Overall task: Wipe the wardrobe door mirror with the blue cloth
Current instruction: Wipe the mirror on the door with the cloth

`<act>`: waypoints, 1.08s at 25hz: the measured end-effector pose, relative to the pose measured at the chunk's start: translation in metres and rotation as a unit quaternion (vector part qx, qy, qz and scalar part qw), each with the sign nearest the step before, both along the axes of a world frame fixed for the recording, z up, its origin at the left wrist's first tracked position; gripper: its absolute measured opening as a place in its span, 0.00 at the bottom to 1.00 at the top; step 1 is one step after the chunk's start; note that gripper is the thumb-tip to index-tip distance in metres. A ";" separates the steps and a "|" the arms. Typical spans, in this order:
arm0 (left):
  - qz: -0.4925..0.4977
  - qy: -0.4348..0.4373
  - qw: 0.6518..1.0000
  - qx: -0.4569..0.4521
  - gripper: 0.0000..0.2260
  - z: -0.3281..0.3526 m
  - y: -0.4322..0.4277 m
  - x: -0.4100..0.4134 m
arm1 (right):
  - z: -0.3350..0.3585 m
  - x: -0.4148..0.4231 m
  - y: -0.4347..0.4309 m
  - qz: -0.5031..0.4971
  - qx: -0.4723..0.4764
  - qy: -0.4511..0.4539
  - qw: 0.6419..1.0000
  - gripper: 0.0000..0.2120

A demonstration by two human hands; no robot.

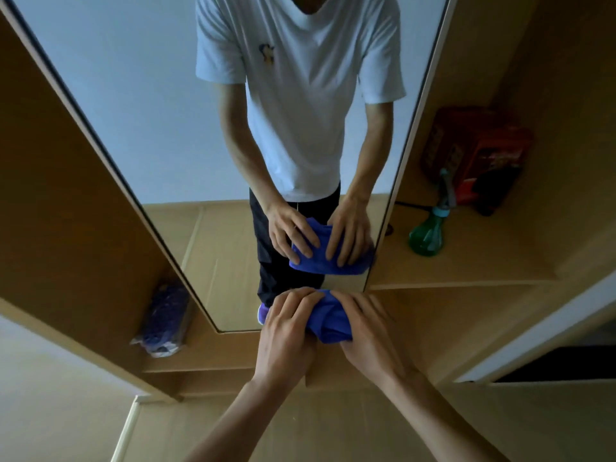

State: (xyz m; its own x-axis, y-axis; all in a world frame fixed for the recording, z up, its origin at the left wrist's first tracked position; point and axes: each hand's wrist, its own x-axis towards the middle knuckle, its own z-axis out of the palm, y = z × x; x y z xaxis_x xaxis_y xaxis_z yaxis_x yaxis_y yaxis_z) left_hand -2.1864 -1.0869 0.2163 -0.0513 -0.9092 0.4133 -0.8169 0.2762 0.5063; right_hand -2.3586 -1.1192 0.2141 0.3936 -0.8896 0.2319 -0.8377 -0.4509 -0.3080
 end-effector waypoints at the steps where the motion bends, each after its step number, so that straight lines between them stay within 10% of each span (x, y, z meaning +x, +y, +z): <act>1: -0.001 0.000 1.000 -0.015 0.26 0.015 0.001 0.000 | 0.015 0.000 0.000 0.006 -0.008 -0.015 1.000 0.33; 27: -0.015 0.036 0.938 -0.344 0.31 0.342 0.007 0.072 | 0.367 0.052 0.020 0.065 -0.393 -0.091 0.913 0.29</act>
